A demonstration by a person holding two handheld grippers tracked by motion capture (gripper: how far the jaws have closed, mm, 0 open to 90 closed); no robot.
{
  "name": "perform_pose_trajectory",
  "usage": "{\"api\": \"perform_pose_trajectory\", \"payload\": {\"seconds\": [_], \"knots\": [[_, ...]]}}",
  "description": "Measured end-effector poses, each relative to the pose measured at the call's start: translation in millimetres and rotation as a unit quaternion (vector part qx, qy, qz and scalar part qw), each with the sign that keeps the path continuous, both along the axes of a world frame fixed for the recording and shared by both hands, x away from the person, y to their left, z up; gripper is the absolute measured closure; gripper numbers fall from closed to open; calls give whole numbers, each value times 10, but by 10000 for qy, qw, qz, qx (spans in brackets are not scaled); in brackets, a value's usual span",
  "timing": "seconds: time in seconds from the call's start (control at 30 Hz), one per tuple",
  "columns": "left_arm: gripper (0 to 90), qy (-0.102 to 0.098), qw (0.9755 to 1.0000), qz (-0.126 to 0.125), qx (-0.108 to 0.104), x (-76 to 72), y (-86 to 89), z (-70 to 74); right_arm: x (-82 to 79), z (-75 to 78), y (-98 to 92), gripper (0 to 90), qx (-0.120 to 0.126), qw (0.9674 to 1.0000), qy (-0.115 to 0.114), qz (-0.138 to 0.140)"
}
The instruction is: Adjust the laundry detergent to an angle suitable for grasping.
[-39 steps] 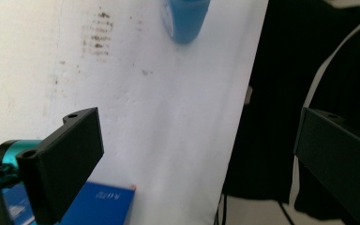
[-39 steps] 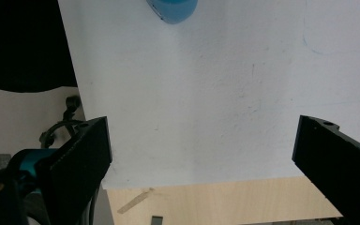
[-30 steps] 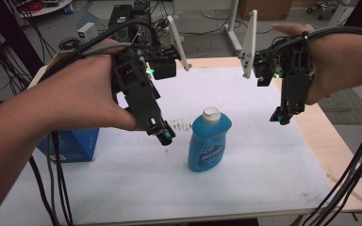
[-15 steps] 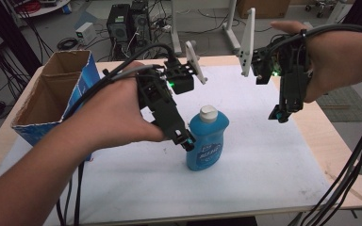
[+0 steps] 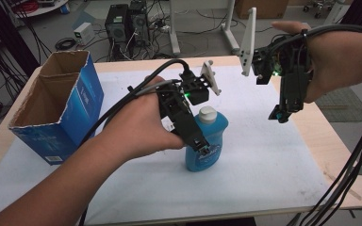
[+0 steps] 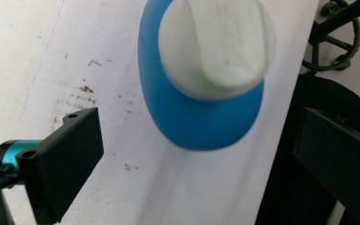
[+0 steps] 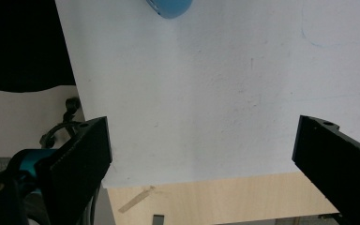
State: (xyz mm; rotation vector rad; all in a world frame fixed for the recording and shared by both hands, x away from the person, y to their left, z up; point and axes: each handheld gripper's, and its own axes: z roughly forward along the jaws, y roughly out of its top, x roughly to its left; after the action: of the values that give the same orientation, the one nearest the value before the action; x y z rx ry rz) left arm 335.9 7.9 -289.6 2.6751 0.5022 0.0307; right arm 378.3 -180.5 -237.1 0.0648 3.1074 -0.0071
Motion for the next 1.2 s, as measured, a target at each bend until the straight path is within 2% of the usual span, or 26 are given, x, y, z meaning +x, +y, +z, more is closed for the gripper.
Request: {"api": "perform_pose_trajectory", "payload": {"seconds": [0.23, 0.33, 0.53, 0.7, 0.87, 1.0, 1.1, 1.2], "knots": [[17, -90, 9999, 76, -59, 52, -94, -110, -4, 6, -4, 41, -2, 10000, -18, 0], [17, -105, 9997, 138, -153, 65, -125, -138, -10, 9, -6, 40, -14, 10000, -4, -23], [17, -140, 9996, 86, -229, 69, -194, -182, -4, 6, -11, 40, -9, 10000, -5, -10], [17, -148, 9996, 98, -228, 68, -235, -214, -6, 4, -5, 40, -28, 10000, -4, -50], [18, -241, 9995, 112, -171, 81, -262, -243, 8, -2, 0, 40, -25, 10000, 0, -3], [55, -227, 9993, 114, -262, 84, -268, -254, 5, 2, 7, 41, -31, 10000, -6, -41], [55, -262, 9993, 99, -227, 90, -263, -253, 3, -2, 8, 40, -29, 10000, -16, -20], [55, -268, 9992, 124, -278, 91, -262, -258, -4, 2, 12, 41, -27, 10000, -33, -23]]}}
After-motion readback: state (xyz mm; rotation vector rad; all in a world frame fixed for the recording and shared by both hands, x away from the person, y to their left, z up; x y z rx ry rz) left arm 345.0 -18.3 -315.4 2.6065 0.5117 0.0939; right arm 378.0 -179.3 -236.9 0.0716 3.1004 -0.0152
